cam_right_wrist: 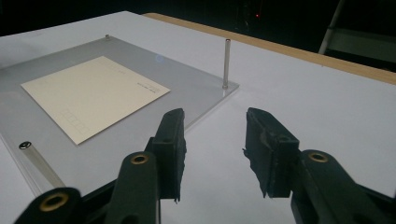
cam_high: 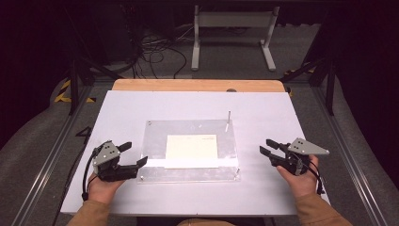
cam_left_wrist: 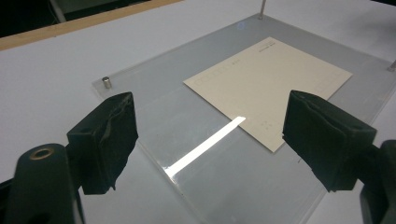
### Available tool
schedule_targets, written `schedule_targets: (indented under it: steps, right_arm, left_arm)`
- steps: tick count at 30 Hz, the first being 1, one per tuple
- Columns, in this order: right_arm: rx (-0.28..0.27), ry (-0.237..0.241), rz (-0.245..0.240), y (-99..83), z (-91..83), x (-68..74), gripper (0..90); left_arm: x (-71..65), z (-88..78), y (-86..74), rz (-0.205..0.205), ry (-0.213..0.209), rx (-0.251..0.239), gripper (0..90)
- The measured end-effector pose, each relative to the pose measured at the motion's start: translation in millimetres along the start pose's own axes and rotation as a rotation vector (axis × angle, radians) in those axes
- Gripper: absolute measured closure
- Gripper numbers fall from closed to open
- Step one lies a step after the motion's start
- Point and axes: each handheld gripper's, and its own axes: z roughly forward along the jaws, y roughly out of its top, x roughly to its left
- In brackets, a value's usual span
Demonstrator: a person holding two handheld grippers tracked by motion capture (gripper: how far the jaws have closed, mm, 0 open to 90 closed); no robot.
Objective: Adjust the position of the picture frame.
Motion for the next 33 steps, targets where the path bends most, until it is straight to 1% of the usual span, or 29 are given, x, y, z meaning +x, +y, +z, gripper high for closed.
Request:
schedule_targets:
  steps: [5,6,7,8,9,10,12,13,14,15,17,18,20,21,22,23,24,27,33]
  right_arm:
    - [-0.012,0.014,-0.005,2.4,-2.4,3.9,56.4]
    - [-0.011,0.026,-0.017,4.2,-3.6,7.3,56.3]
    - [-0.009,0.033,-0.021,5.0,-3.8,8.7,56.4]
    - [-0.009,0.039,-0.026,6.2,-4.1,10.9,56.7]
    - [-0.009,0.039,-0.026,6.2,-4.1,10.9,56.7]
    - [-0.011,0.049,-0.032,7.4,-4.3,13.2,57.6]
    - [-0.001,0.088,-0.043,10.4,-5.1,19.0,60.6]
    - [0.002,0.106,-0.051,11.4,-5.0,22.0,62.2]
    - [0.017,0.140,-0.068,12.9,-4.7,28.6,63.8]
    - [0.025,0.152,-0.075,13.4,-4.6,31.3,64.3]
    - [0.041,0.178,-0.093,14.2,-3.5,37.9,64.3]
    - [0.041,0.178,-0.093,14.2,-3.5,37.9,64.3]
    - [0.053,0.215,-0.103,14.4,-2.3,44.0,63.2]
    - [0.060,0.231,-0.101,14.2,-1.4,46.4,61.6]
    - [0.068,0.246,-0.105,13.6,0.0,48.1,60.3]
    - [0.084,0.260,-0.107,11.7,2.6,51.5,59.9]
    - [0.084,0.260,-0.107,11.7,2.6,51.5,59.9]
    - [0.104,0.274,-0.108,9.2,5.8,54.4,60.0]
    - [0.133,0.302,-0.111,6.2,11.7,60.1,60.6]
  left_arm:
    - [0.0,0.2,0.8,-0.010,0.000,-0.003,18.1]
    - [0.7,0.4,1.7,-0.001,0.000,-0.003,18.1]
    - [0.1,0.8,1.7,-0.010,-0.001,-0.005,18.1]
    - [1.0,0.6,2.1,-0.001,0.002,0.000,18.1]
    - [1.0,0.6,2.1,-0.001,0.002,0.000,18.1]
    - [0.5,1.0,1.8,-0.012,-0.001,0.001,18.1]
    - [1.8,1.5,1.7,-0.006,0.000,0.003,18.1]
    - [1.9,1.7,1.6,-0.012,-0.001,0.003,18.1]
    - [2.1,2.0,2.0,-0.019,0.000,0.001,18.1]
    - [2.2,1.9,2.2,-0.021,0.001,0.002,18.1]
    - [2.5,2.6,2.6,-0.017,0.000,0.000,18.1]
    - [2.5,2.6,2.6,-0.017,0.000,0.000,18.1]
    - [3.2,3.3,3.0,-0.016,0.001,0.003,18.1]
    - [2.7,4.3,3.0,-0.028,-0.003,0.000,18.1]
    - [3.1,4.7,3.3,-0.025,-0.004,0.002,18.1]
    - [2.7,6.0,3.9,-0.030,-0.010,0.003,18.1]
    - [2.7,6.0,3.9,-0.030,-0.010,0.003,18.1]
    - [3.1,7.1,4.9,-0.013,-0.011,0.007,18.1]
    - [2.8,7.7,4.6,-0.020,-0.011,0.006,18.0]
